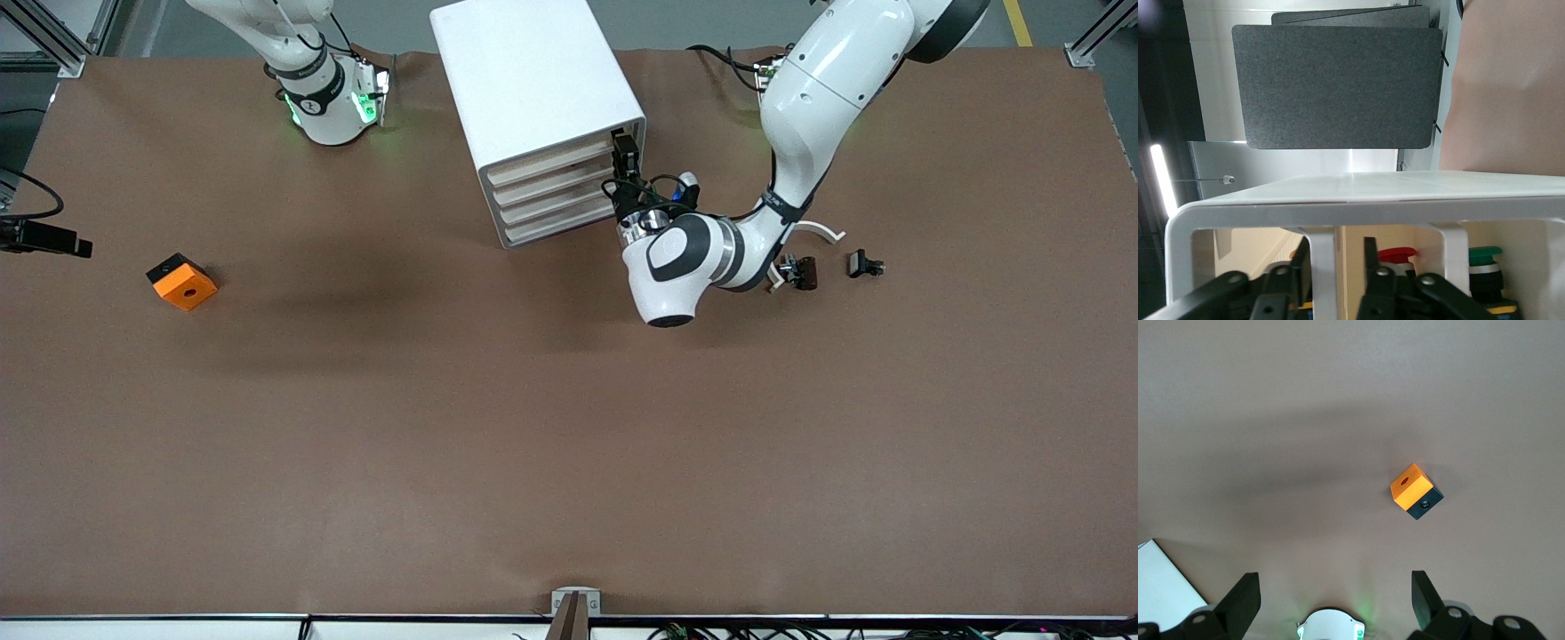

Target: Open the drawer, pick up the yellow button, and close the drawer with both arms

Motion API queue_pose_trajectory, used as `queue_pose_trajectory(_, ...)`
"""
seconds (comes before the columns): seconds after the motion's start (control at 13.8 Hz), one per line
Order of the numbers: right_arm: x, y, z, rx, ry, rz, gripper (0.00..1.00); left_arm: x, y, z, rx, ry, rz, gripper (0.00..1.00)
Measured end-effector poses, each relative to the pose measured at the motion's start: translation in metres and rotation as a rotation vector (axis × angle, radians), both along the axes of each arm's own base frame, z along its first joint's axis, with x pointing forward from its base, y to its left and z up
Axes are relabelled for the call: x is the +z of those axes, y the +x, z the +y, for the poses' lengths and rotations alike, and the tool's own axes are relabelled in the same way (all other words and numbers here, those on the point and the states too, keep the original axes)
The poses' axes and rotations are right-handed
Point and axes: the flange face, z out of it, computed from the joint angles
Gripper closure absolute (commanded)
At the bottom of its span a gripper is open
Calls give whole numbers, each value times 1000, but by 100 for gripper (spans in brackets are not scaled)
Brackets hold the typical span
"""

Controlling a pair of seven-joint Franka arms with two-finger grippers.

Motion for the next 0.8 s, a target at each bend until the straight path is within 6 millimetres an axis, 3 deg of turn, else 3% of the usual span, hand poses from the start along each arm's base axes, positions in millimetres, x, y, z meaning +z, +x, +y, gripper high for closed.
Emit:
queue_pose_trajectory(0.29, 0, 0, 1, -44, -10, 1, 0, 3, -4, -4, -14, -4, 2, 100)
queue_pose_trajectory(0.8, 0, 2, 10, -215, -18, 10, 0, 3, -4, -4, -14, -17, -2, 100)
